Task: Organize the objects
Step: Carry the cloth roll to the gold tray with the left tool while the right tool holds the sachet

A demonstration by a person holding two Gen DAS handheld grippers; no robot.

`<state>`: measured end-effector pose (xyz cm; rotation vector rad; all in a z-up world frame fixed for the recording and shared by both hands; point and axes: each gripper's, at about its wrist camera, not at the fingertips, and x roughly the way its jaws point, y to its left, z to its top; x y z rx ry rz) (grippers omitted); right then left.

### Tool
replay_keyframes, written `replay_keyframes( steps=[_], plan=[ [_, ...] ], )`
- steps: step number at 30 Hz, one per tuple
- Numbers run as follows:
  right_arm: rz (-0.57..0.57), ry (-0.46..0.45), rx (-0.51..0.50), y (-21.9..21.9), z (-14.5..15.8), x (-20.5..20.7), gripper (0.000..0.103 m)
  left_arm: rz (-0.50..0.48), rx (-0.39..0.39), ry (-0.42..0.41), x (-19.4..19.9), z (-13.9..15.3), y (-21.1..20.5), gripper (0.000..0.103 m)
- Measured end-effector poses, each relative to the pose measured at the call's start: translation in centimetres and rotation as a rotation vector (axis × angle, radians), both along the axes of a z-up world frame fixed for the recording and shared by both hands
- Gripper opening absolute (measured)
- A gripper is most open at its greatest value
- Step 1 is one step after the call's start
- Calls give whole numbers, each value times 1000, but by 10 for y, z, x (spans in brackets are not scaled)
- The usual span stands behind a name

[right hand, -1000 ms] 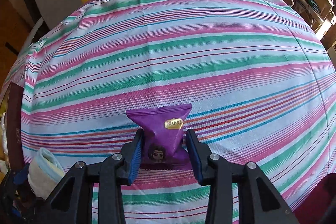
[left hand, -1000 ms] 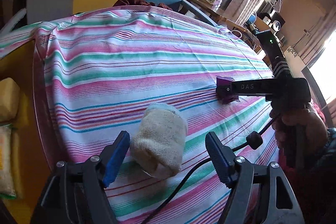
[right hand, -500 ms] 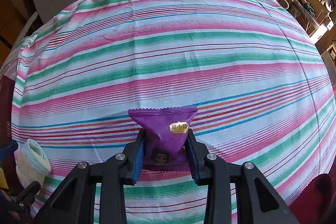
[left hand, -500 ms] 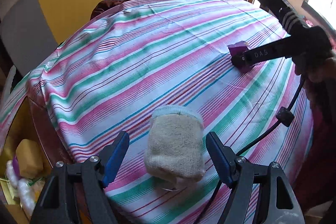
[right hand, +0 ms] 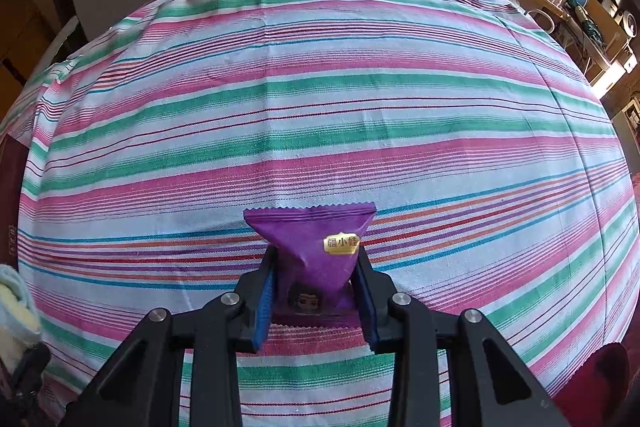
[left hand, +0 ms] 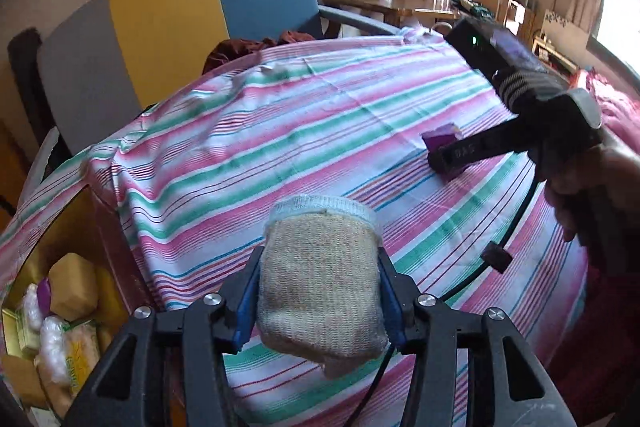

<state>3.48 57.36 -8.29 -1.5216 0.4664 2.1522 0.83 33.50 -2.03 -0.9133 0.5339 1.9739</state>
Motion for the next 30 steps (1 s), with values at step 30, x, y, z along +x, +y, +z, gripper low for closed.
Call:
replay_keyframes(
  steps=[30],
  plan=[
    [50, 4, 126, -37, 8, 10, 35, 349, 157, -130, -62, 18, -145, 52]
  ],
)
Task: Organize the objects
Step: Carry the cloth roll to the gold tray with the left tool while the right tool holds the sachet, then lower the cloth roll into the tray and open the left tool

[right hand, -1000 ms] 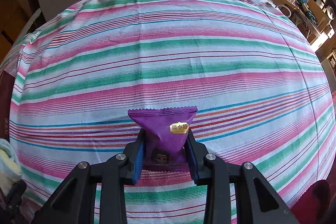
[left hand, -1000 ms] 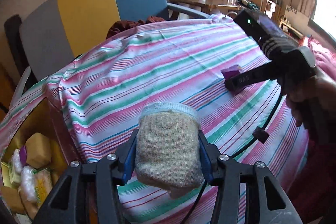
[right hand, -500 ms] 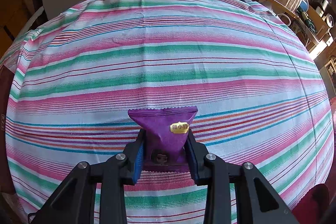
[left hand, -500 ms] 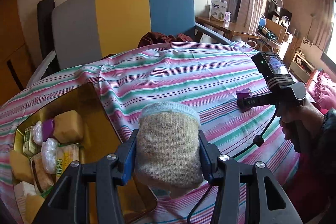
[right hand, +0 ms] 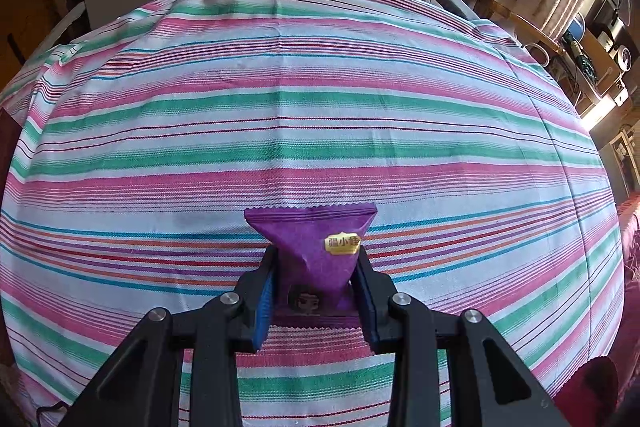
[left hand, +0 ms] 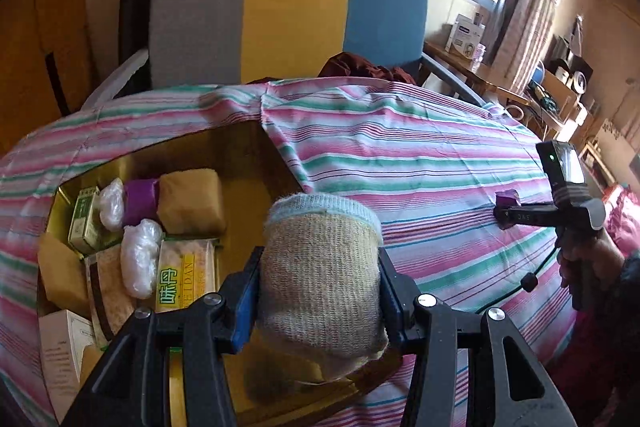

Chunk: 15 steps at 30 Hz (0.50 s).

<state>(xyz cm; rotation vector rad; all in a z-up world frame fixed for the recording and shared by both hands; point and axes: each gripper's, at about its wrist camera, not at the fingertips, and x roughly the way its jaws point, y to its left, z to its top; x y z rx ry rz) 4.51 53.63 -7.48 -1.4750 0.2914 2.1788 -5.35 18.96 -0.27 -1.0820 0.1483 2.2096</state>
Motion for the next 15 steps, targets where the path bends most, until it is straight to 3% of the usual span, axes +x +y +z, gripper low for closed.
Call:
replay_keyframes(
  steps=[5, 15],
  plan=[
    [5, -4, 4, -2, 0, -2, 35, 118, 82, -207, -56, -23, -20, 52],
    [22, -9, 7, 2, -4, -9, 35, 206, 34, -267, -114, -51, 3, 56]
  ],
)
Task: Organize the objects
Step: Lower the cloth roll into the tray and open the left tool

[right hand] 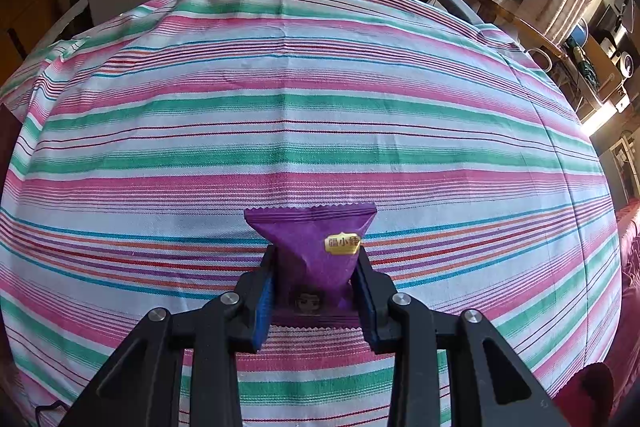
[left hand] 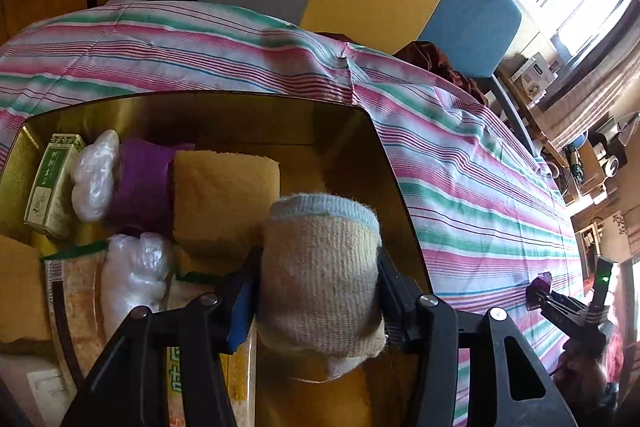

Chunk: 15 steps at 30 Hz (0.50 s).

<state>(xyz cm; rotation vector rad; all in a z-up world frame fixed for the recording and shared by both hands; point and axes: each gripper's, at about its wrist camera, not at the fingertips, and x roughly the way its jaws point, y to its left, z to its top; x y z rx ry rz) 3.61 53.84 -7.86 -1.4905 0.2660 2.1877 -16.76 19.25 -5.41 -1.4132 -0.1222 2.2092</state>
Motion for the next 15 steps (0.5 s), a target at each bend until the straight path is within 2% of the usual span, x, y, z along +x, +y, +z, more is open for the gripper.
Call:
replay_keyframes(
  steps=[4, 7, 11, 12, 13, 15],
  plan=[
    [2, -2, 4, -1, 1, 1, 35, 5, -14, 34, 4, 6, 1, 66],
    [3, -3, 17, -3, 2, -1, 35, 2, -36, 105, 17, 20, -7, 67],
    [12, 6, 10, -7, 5, -3, 34, 24, -54, 202, 43, 39, -27, 75],
    [40, 48, -25, -16, 13, -3, 34, 30, -55, 222, 50, 44, -35, 77],
    [40, 48, -25, -16, 13, -3, 34, 35, -61, 242, 57, 48, -41, 80],
    [145, 126, -65, -50, 35, -11, 34, 49, -82, 286, 70, 55, -55, 85]
  ],
)
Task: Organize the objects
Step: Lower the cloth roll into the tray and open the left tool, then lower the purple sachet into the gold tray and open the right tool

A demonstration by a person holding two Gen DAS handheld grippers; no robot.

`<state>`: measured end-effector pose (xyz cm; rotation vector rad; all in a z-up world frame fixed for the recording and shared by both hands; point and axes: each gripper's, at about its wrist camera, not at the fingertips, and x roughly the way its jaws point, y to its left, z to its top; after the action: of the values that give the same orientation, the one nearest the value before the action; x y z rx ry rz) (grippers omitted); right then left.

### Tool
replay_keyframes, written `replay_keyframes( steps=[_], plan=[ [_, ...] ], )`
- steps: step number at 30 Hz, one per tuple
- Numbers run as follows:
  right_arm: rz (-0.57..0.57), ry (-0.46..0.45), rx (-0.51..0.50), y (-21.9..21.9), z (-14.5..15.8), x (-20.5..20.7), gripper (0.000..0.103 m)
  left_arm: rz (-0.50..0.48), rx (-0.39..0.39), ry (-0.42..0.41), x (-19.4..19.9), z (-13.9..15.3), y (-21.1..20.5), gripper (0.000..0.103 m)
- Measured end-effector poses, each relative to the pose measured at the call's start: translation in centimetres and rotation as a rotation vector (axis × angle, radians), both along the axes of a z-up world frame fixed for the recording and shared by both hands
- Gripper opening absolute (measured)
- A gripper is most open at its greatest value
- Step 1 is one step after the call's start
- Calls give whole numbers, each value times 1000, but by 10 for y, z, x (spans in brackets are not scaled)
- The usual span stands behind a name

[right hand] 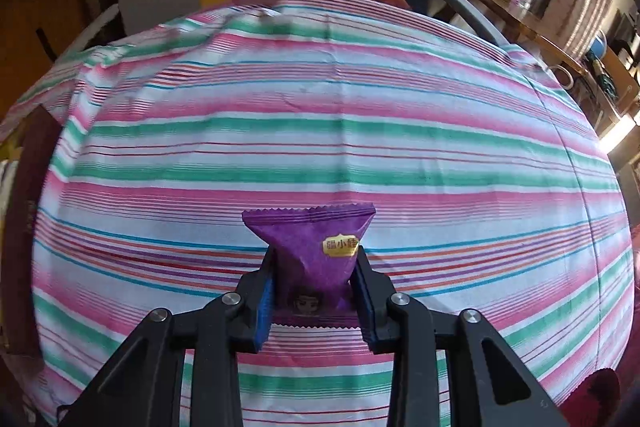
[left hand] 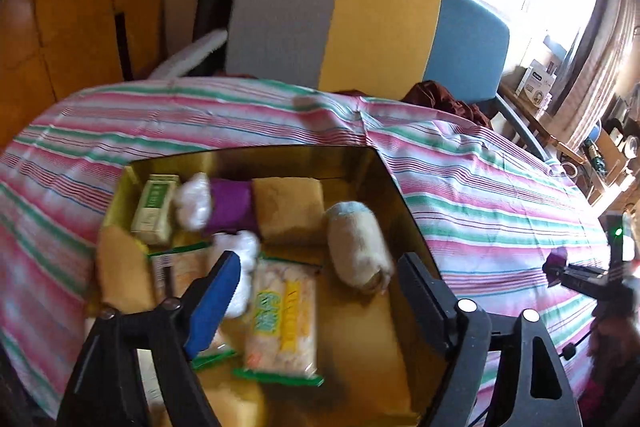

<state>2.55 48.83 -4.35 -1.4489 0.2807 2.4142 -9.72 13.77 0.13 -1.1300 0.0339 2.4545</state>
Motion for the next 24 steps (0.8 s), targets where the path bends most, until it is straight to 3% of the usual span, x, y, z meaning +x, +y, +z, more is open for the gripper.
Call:
replay_keyframes(
  steps=[3, 7, 11, 17, 24],
  plan=[
    [148, 85, -30, -57, 26, -10, 34, 17, -36, 44, 16, 6, -19, 94],
    [376, 164, -31, -148, 52, -26, 34, 51, -53, 77, 32, 11, -42, 98],
    [534, 174, -25, -222, 55, -42, 34, 110, -67, 102, 43, 16, -66, 103],
    [607, 76, 22, -271, 25, -60, 34, 171, -93, 106, 51, 15, -90, 103],
    [570, 19, 51, -273, 10, -73, 36, 224, -127, 124, 57, 11, -100, 103]
  ],
)
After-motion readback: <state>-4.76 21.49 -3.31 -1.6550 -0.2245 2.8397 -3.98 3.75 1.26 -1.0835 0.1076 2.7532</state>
